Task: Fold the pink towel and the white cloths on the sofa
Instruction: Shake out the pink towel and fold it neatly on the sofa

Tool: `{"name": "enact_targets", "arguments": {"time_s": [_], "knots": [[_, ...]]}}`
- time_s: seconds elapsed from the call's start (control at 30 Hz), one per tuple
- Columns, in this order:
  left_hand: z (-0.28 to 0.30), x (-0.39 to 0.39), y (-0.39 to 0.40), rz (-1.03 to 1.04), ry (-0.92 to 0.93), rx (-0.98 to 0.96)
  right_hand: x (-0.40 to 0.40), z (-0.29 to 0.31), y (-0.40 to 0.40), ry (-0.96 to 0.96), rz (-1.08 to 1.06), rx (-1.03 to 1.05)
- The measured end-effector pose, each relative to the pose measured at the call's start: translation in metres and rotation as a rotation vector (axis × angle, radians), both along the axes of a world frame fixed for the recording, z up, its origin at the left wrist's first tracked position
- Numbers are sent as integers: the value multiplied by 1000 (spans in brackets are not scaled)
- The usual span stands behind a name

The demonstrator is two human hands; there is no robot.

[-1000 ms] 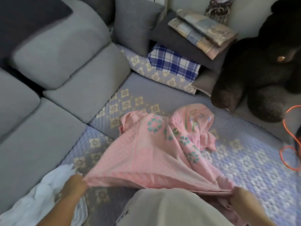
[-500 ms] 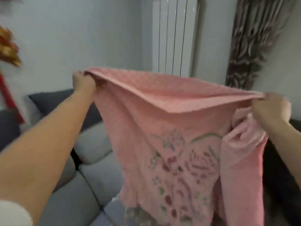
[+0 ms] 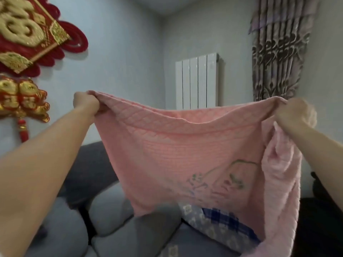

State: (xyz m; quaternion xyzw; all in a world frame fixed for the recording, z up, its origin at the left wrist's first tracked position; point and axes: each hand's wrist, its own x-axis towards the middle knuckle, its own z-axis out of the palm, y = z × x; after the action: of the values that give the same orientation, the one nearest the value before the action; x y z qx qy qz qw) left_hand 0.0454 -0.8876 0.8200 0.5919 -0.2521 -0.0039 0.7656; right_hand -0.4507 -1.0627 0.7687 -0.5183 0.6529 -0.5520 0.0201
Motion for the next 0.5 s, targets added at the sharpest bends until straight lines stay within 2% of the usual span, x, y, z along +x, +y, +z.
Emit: {"name": "enact_targets", "arguments": {"time_s": [0.13,0.23,0.3,0.37,0.43,0.5], "knots": [[34,-12,0,270,-112,-133,0,37,10,-168,-58,-171],[63,-16,-6,361,-143,-156,-4,64,18,-180,-86,-249],[70,-6,-12,381,-136,-95,-4,74,11,-84,-66,-205],[58,16,-28,329,-48,5,-4,69,-10,77,-12,-78],[23,43,-41,218,76,123,-3,46,-36,271,62,86],[-22,64,-48,114,177,158,-3,11,-60,444,133,202]]}}
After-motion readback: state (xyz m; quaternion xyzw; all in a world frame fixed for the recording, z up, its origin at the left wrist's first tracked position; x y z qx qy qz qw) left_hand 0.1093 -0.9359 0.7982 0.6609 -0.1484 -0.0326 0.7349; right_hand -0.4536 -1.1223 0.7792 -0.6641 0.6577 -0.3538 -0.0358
